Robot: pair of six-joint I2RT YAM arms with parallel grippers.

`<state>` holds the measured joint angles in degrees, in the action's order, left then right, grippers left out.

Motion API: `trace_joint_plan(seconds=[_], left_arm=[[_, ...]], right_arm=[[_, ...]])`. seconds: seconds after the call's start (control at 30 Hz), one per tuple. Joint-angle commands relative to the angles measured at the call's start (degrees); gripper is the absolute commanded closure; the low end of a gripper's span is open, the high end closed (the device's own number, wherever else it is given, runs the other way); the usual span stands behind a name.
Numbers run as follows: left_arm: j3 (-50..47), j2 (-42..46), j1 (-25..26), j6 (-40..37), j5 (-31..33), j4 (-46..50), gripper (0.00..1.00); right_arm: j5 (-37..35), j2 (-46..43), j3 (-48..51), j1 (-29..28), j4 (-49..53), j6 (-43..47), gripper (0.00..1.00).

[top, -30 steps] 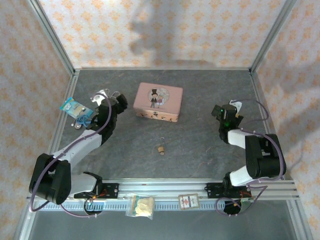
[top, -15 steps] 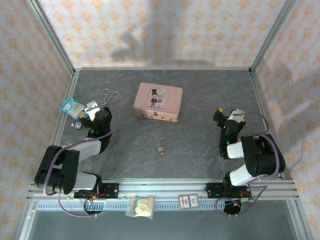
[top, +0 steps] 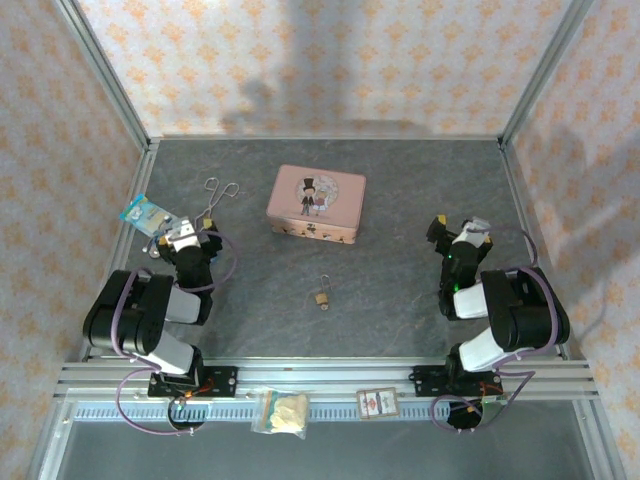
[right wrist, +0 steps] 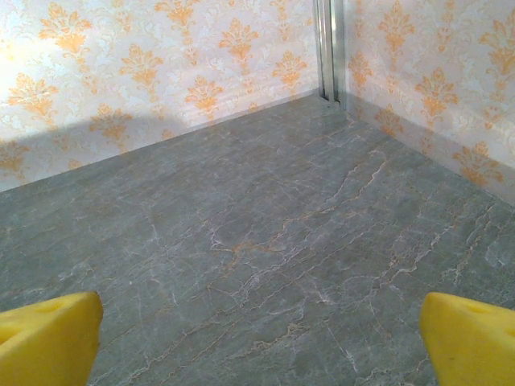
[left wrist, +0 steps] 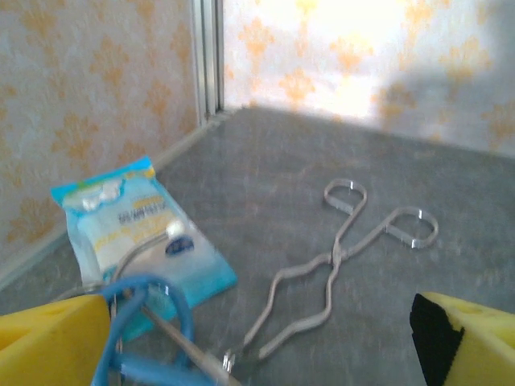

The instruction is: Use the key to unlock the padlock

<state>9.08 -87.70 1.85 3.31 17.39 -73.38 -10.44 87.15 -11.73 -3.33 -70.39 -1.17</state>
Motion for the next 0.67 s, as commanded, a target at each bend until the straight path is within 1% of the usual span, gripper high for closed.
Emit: trace_joint_plan(seconds=[0.0,0.07,0.13,0.2,0.27,0.33,0.43,0.63], left_arm=[[1.42,0.74,-0.22,-0.08,-3.96,-3.74,0.04],[1.68,-0.84,-0.18,-1.10,-4.07,-6.41,0.04],[1.79,-0.03,-0.18,-0.44,-3.83,-4.48,0.04],[1.39,-0.65,-0.21,-0.78,-3.68,-6.47,0.04],[1.76,-0.19,-0.20,-0.42,-3.69,-5.08,0.04],[1.55,-0.56,-0.18,-0.71,-3.80,-6.05,0.03],[2.31,-0.53,-0.18,-0.89,-4.32,-4.42,0.03],[2.34,-0.45,-0.19,-0.82,-4.40,-4.34,0.01]], right_arm=[[-0.29,-0.28,-0.19,-0.10,-2.54,1.01,0.00],[-0.29,-0.28,-0.23,-0.09,-2.48,0.99,0.00],[-0.31,-0.28,-0.24,-0.09,-2.48,1.00,0.00],[-0.29,-0.26,-0.28,-0.09,-2.51,0.99,0.00],[-0.29,-0.23,-0.19,-0.09,-2.56,0.95,0.00],[-0.29,-0.24,-0.16,-0.09,-2.63,1.00,0.00],[-0.20,-0.31,-0.23,-0.08,-2.48,0.99,0.00],[0.21,-0.35,-0.11,-0.09,-2.60,1.08,0.00]])
